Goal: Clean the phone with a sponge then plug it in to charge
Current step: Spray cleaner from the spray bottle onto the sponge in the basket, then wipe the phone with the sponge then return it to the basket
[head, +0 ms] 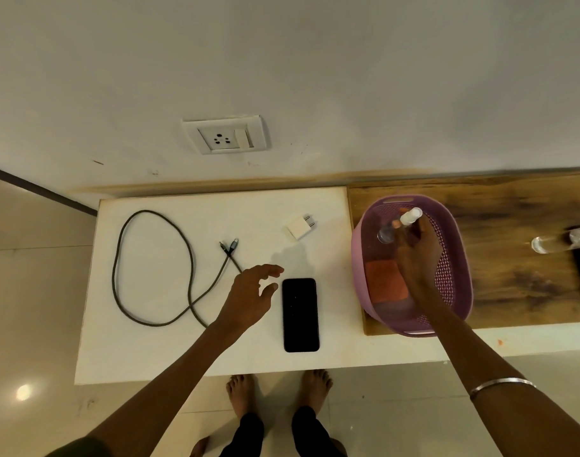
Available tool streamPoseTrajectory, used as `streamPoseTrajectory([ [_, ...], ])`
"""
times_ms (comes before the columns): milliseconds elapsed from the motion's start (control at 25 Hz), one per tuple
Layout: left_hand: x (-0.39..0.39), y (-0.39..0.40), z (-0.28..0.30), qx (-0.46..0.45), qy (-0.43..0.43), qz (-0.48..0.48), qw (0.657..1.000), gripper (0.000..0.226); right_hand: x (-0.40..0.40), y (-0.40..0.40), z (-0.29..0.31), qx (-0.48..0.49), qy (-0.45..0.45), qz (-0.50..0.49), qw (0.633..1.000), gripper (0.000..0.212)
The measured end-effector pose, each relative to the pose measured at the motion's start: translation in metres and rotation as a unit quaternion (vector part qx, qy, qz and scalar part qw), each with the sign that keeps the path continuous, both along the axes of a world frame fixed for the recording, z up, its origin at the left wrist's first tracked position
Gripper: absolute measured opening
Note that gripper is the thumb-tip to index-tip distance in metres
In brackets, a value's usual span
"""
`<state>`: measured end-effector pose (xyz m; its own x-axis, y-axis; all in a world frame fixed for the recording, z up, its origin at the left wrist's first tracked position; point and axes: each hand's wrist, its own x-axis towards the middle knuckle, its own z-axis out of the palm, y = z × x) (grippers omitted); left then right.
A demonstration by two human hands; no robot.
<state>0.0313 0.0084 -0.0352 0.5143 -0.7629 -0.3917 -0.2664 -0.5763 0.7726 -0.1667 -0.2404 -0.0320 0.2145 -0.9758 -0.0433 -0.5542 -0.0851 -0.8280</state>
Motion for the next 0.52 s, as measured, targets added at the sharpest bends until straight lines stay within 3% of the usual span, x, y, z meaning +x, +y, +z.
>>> streamPoseTrajectory([
  [200, 0.001, -0.002, -0.002, -0.017, -0.045, -0.018, 0.999, 0.043, -0.009, 0.007, 0.003, 0.058, 0.004, -0.021, 0.998, 0.053],
  [280, 0.002, -0.003, -0.001, -0.012, -0.105, -0.064, 0.992, 0.054, -0.021, 0.014, -0.007, 0.078, 0.121, 0.031, 0.989, 0.047],
  [360, 0.003, -0.005, 0.0, -0.003, -0.137, -0.096, 0.986, 0.064, -0.029, 0.022, -0.015, 0.104, 0.343, 0.135, 0.924, 0.063],
  [400, 0.002, -0.005, 0.0, 0.002, -0.137, -0.108, 0.985, 0.068, -0.033, 0.024, -0.018, 0.106, 0.412, 0.157, 0.891, 0.069],
  [440, 0.002, -0.006, -0.001, 0.007, -0.129, -0.118, 0.985, 0.07, -0.034, 0.025, -0.02, 0.107, 0.442, 0.16, 0.876, 0.076],
  [520, 0.002, -0.007, -0.005, 0.018, -0.115, -0.136, 0.984, 0.073, -0.033, 0.025, -0.022, 0.127, 0.437, 0.14, 0.879, 0.086],
])
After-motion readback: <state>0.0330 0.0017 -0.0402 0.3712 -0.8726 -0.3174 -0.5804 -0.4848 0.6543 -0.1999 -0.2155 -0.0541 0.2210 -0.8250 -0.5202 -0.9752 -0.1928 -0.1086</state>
